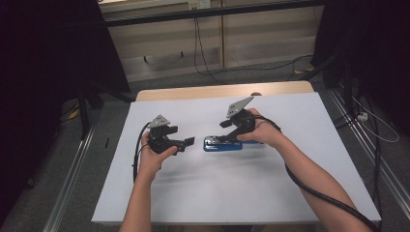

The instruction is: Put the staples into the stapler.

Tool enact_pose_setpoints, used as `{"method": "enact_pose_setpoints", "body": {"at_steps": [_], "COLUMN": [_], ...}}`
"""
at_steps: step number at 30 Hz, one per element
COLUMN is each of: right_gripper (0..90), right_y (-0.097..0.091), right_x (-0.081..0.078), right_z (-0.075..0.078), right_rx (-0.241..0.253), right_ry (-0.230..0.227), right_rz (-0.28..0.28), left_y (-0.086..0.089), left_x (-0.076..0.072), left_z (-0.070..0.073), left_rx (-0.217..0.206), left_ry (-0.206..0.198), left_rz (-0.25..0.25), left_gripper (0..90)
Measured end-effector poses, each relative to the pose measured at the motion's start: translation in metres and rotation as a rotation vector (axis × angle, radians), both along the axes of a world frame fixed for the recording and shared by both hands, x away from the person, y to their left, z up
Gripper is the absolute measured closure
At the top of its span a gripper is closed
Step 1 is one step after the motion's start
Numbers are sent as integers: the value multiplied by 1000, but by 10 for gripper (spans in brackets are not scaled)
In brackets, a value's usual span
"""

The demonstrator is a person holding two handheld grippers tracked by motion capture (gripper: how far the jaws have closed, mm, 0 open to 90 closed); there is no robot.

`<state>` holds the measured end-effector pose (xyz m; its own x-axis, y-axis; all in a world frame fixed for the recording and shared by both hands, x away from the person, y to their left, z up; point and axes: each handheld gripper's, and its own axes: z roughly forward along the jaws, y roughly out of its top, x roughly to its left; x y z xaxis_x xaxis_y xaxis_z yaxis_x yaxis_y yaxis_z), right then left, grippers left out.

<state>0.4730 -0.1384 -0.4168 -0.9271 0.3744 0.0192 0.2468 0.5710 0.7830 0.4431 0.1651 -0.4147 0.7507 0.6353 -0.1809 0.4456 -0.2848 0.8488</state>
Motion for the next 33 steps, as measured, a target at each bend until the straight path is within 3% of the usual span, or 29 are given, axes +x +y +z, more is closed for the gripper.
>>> {"method": "enact_pose_setpoints", "body": {"at_steps": [9, 19, 26, 29, 33], "right_gripper": [185, 132, 105, 104, 104], "right_y": [-16, -33, -52, -60, -71], "right_x": [-16, -35, -48, -53, -61], "right_z": [3, -1, -6, -7, -9], "right_rx": [13, -19, 12, 4, 42], "right_ry": [5, -15, -18, -33, -26], "right_rz": [-91, -183, -257, -296, -328], "left_y": [-2, -6, -10, -11, -14], "left_x": [0, 0, 0, 0, 0], "left_z": [-1, -3, -6, -6, -7], "left_rx": [4, 4, 14, 24, 14], "left_ry": [-1, 5, 11, 13, 16], "left_rz": [-10, -20, -27, -34, -40], "left_gripper": [76, 76, 76, 76, 76]}}
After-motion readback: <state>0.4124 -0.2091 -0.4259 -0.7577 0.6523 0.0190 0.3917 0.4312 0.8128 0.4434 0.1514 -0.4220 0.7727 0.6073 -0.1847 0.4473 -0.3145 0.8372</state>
